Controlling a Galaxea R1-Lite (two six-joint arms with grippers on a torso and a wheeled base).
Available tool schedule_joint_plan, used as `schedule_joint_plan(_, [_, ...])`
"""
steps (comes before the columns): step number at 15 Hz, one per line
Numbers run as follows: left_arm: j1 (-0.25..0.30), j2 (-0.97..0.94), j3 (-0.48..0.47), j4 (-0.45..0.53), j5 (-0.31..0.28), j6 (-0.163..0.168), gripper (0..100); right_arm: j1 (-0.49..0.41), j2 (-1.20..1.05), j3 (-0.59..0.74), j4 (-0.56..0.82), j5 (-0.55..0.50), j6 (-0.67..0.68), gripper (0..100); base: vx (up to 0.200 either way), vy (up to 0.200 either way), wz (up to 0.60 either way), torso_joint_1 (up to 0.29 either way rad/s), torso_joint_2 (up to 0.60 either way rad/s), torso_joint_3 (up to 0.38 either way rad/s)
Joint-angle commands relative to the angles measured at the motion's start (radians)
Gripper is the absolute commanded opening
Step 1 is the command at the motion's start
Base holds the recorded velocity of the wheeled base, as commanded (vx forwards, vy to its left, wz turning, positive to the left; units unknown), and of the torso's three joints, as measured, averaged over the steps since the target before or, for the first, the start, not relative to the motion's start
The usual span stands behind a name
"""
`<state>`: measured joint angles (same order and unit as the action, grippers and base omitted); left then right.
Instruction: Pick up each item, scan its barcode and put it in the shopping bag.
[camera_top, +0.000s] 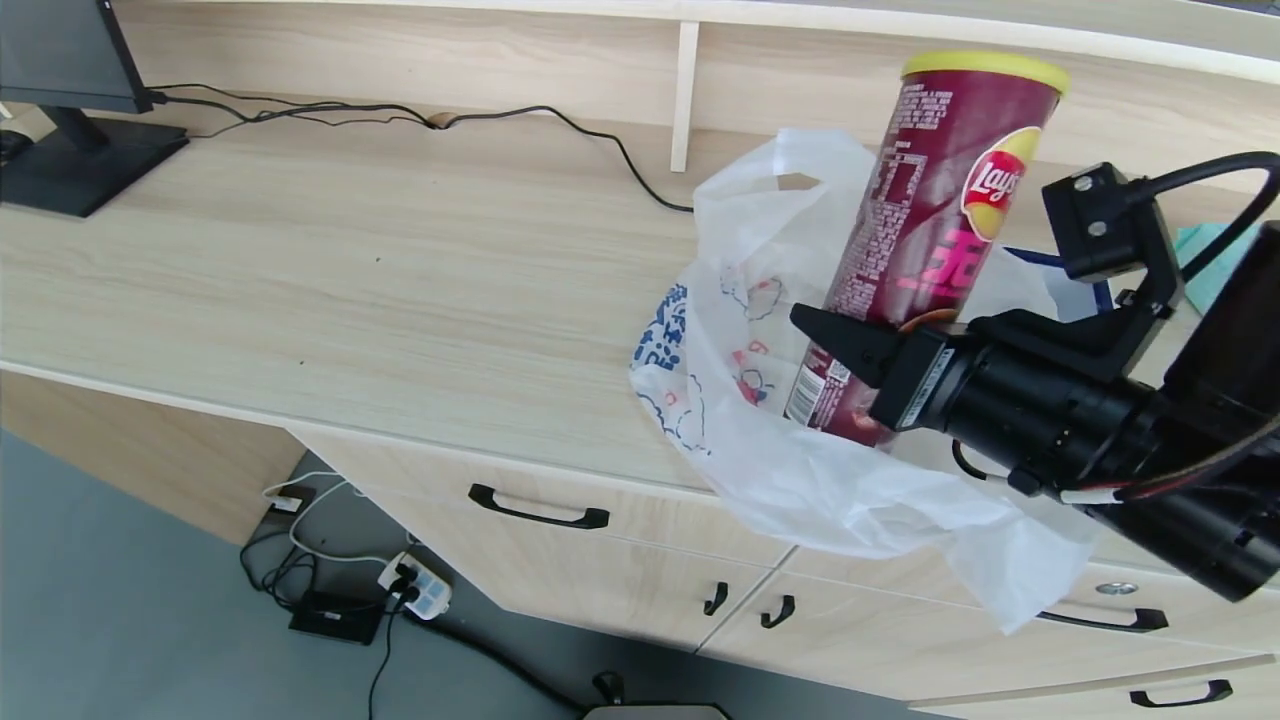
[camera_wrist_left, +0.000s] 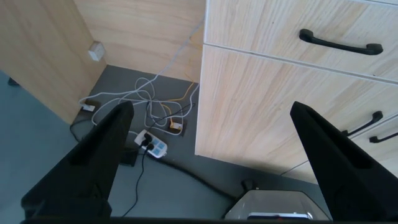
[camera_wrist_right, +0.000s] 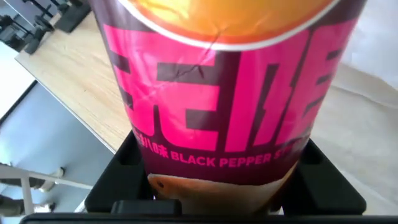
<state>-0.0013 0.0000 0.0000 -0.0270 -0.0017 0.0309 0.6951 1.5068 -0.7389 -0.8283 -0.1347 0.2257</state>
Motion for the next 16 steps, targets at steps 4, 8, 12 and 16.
schedule_joint_plan(4, [0.0,0.002,0.0,-0.001,0.0,0.001,100,-0.054,-0.022,-0.198,0.368,0.075,-0.06,0,0.0,0.0,0.0,0.0,0.0,0.0])
schedule_joint_plan(8, [0.0,0.002,0.0,-0.002,0.0,0.001,100,-0.094,-0.02,-0.237,0.502,0.102,-0.068,0,0.0,0.0,0.0,0.0,0.0,0.0])
schedule_joint_plan(12, [0.0,0.002,0.0,-0.002,0.0,0.0,100,-0.114,-0.022,-0.246,0.574,0.106,-0.112,0,0.0,0.0,0.0,0.0,0.0,0.0])
schedule_joint_plan(16, [0.0,0.002,0.0,-0.001,0.0,-0.002,100,-0.128,-0.013,-0.384,0.811,0.136,-0.152,0,0.0,0.0,0.0,0.0,0.0,0.0])
